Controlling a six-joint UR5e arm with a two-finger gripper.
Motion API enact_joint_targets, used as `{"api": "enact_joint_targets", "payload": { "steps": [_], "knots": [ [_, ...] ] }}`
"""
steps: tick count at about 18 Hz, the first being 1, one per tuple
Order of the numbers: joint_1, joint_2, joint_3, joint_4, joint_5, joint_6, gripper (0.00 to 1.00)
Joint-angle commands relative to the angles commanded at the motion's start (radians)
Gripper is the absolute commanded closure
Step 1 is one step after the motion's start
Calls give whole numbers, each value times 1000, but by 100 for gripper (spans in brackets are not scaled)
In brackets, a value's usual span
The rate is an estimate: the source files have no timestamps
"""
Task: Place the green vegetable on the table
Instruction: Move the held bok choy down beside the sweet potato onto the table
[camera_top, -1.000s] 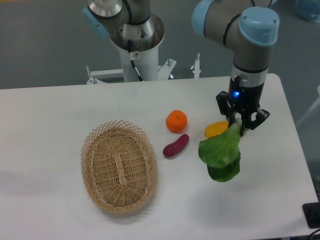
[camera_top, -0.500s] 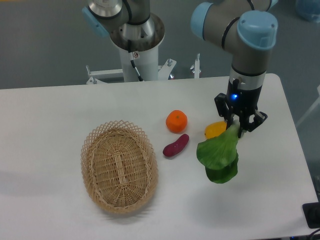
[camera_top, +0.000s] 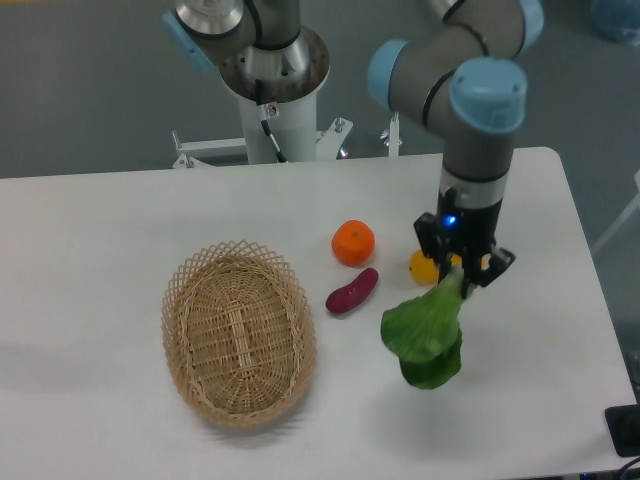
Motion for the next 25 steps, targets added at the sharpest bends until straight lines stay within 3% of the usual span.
{"api": "enact_joint_targets", "payload": {
  "steps": [5,13,23,25],
  "knots": [
    [-25,-81,-11,77,2,1,59],
    [-28,-126,-35,77,0,12,60],
    [-31,-137,-46,77,0,12,59],
    [-31,-137,-46,77,0,12,55]
  ]
}}
